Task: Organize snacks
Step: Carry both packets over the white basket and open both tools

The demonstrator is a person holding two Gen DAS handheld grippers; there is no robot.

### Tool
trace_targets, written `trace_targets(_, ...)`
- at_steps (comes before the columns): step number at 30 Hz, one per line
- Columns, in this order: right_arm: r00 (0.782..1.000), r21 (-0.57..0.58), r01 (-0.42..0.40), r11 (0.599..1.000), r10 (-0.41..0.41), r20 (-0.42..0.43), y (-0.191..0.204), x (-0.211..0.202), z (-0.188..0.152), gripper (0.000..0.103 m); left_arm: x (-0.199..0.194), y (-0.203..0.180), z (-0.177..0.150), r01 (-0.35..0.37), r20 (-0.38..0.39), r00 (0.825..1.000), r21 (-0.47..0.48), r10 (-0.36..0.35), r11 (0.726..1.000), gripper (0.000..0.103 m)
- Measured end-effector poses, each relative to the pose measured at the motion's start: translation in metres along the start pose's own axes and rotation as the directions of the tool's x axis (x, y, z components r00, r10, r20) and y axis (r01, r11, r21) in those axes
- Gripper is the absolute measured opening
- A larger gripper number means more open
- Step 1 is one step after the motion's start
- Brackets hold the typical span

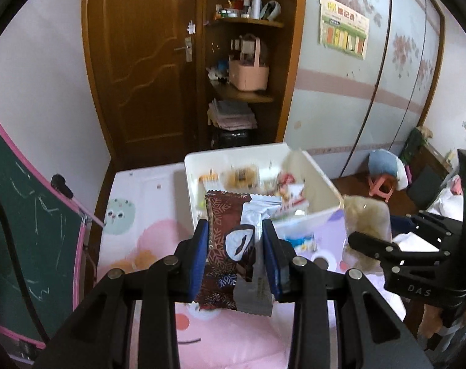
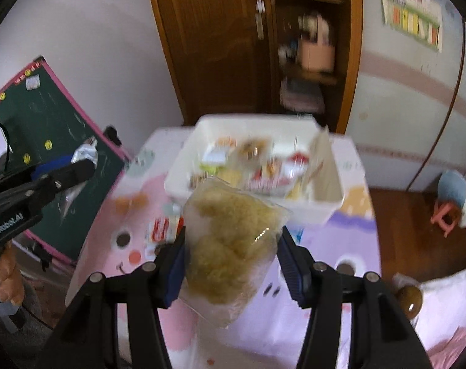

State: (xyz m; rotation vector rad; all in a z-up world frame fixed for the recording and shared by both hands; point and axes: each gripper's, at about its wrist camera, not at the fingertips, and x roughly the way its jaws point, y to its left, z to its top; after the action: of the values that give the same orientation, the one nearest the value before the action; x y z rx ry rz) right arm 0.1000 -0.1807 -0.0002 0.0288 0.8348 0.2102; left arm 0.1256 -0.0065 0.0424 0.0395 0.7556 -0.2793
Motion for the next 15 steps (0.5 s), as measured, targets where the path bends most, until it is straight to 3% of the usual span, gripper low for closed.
trace_targets(8, 0.981, -0.036, 0.088, 0.996, -0.08, 0.174, -0.007, -0.026, 0.074, 0.055, 0.002, -0.011, 0.064, -0.027, 0.078, 0.997, 0.024, 0.025, 0.999, 0.032)
trace_targets(15, 0.963, -0.007, 0.151, 0.989, -0.145, 0.227, -0.021, -0.013, 0.12, 0.055, 0.026, -0.027, 0.107, -0.024, 0.111, 0.994, 0.037, 0.02, 0.999, 0.032)
